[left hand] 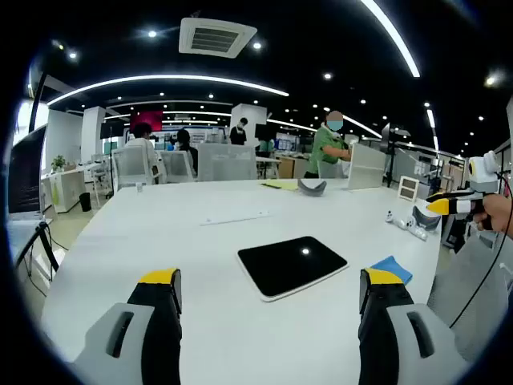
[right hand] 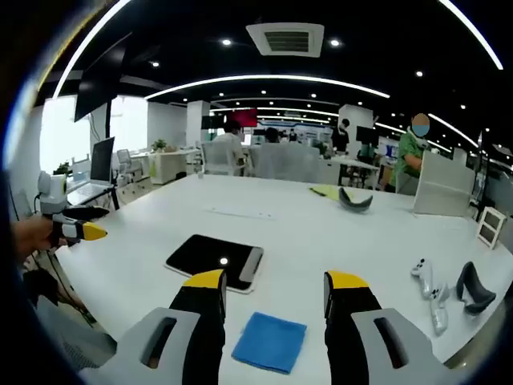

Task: Wipe the mirror surface with the cleaning cloth until all visible marks leave the cleaned area.

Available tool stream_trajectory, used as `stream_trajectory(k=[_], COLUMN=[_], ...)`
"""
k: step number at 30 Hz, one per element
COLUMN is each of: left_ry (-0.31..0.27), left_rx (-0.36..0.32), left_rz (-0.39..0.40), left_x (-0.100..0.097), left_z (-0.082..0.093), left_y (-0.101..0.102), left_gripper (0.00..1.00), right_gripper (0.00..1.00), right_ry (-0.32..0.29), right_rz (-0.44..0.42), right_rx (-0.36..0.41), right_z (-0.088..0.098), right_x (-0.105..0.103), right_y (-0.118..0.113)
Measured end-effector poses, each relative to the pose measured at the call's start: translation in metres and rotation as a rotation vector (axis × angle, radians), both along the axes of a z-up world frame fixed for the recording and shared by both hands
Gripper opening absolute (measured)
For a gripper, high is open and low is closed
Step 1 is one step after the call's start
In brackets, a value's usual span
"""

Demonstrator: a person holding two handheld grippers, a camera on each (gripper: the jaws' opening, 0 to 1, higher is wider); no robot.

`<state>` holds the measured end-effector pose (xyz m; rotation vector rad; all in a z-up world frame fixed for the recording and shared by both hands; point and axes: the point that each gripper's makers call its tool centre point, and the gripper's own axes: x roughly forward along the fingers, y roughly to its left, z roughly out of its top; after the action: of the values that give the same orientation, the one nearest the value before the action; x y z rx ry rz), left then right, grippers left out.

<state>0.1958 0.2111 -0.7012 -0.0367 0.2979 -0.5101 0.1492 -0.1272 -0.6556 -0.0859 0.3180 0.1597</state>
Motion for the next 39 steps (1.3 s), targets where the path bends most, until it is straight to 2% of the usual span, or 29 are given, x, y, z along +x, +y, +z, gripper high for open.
stream_trajectory(k=[3, 9, 13, 18, 20, 24, 27, 29, 31, 33, 39], left_ry=[-0.007, -0.01, 0.002, -0.009, -0.002, -0.012, 0.011, -0.011, -0.001, 0.004, 0.01], left_rx=[-0.007, 0.018, 0.01, 0.065, 0.071, 0.078, 0.08, 0.074, 0.07, 0.069, 0.052], left_rz=[0.019, 0.076, 0.168, 0.211, 0.204, 0.162, 0.117, 0.11, 0.092, 0.067, 0.036], left_x=[-0.005, -0.012, -0.021, -0.028, -0.028, -0.024, -0.023, -0.022, -0.021, -0.021, -0.017], left_z=[0.005, 0.01, 0.014, 0.02, 0.02, 0.021, 0.017, 0.02, 0.015, 0.012, 0.004], left_y=[-0.007, -0.019, -0.019, -0.018, -0.022, -0.032, -0.036, -0.035, -0.036, -0.039, -0.039], left_gripper=[0.92, 0.92, 0.92, 0.91, 0.91, 0.91, 0.9, 0.9, 0.9, 0.9, 0.89], right_gripper=[0.45, 0.43, 0.43, 0.43, 0.42, 0.41, 0.41, 0.41, 0.4, 0.4, 0.38], right_ry=[-0.005, 0.005, 0.036, 0.028, 0.035, 0.002, 0.006, 0.001, 0.029, 0.017, 0.035], right_rz=[0.037, 0.111, 0.193, 0.221, 0.216, 0.197, 0.144, 0.132, 0.12, 0.097, 0.061], right_rx=[0.006, 0.018, 0.058, 0.1, 0.127, 0.14, 0.159, 0.139, 0.128, 0.127, 0.137], right_z=[0.001, -0.01, -0.022, -0.033, -0.035, -0.031, -0.034, -0.036, -0.043, -0.042, -0.047], right_x=[0.003, 0.014, 0.016, 0.03, 0.032, 0.029, 0.025, 0.022, 0.018, 0.015, 0.012], right_y=[0.001, -0.012, -0.011, -0.018, -0.015, -0.012, -0.016, -0.014, -0.015, -0.017, -0.018])
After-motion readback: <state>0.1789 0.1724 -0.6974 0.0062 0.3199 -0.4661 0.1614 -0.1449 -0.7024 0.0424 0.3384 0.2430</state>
